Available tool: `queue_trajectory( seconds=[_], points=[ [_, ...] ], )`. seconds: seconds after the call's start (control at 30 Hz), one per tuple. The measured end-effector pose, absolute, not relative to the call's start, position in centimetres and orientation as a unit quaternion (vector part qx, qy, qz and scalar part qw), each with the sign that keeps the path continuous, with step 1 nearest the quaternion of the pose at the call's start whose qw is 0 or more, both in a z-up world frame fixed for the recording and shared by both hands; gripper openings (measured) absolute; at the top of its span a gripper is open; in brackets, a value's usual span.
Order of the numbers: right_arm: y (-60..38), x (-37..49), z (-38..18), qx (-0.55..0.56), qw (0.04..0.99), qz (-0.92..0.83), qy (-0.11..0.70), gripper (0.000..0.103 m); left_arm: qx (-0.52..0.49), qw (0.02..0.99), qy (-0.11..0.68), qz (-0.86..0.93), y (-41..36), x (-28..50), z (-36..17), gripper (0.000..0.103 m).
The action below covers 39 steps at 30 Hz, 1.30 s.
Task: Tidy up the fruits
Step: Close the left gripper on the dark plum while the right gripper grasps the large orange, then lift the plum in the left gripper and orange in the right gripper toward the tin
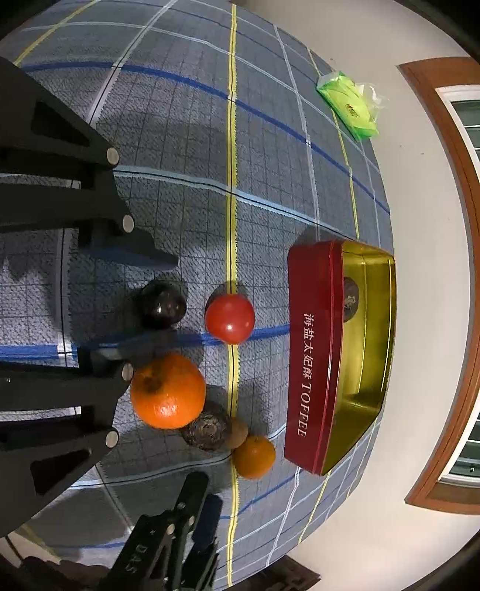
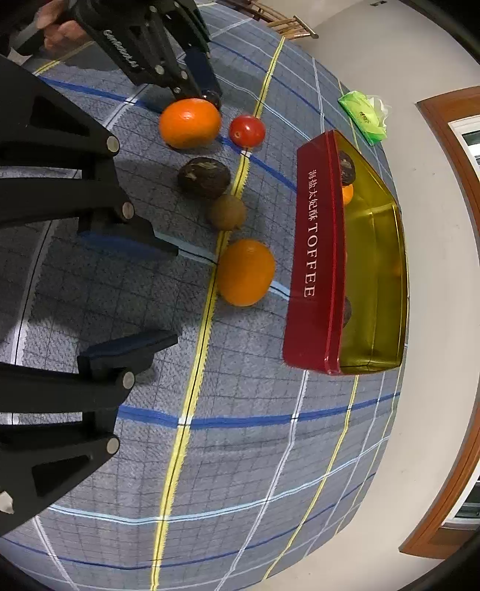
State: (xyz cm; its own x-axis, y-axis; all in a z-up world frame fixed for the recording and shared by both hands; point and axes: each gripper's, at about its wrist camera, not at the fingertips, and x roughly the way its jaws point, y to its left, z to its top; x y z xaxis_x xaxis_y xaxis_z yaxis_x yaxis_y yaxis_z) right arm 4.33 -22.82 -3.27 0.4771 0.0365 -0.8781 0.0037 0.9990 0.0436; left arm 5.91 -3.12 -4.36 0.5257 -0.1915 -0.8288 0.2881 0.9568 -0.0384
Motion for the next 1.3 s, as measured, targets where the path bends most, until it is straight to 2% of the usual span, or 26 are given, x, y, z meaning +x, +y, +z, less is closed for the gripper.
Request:
queue_trajectory(
  seconds=[0.33,0.53,0.7,1.3],
  points=[
    [-22.4,6.4,-3.1,0.011,0.864,0.017,0.504,0.04,0.048,0.876,0.458,-0.146,-2.3,6.0,-3.7,0.03],
    [-22.0,7.9,-3.2,0.006,0.866,0.018,0.499,0.045,0.04,0.87,0.464,-0.161,-2.2,5.8,-4.1,0.03],
    [-21.6,8.5,-3.4,0.001,0.869,0.021,0.495,0.038,0.047,0.869,0.464,-0.165,-2.4,5.4,-4.5,0.032],
    [-22.5,4.1,-3.3,0.009,0.87,0.012,0.492,0.037,0.054,0.878,0.453,-0.144,-2.9,5.0,-4.6,0.031]
  ],
)
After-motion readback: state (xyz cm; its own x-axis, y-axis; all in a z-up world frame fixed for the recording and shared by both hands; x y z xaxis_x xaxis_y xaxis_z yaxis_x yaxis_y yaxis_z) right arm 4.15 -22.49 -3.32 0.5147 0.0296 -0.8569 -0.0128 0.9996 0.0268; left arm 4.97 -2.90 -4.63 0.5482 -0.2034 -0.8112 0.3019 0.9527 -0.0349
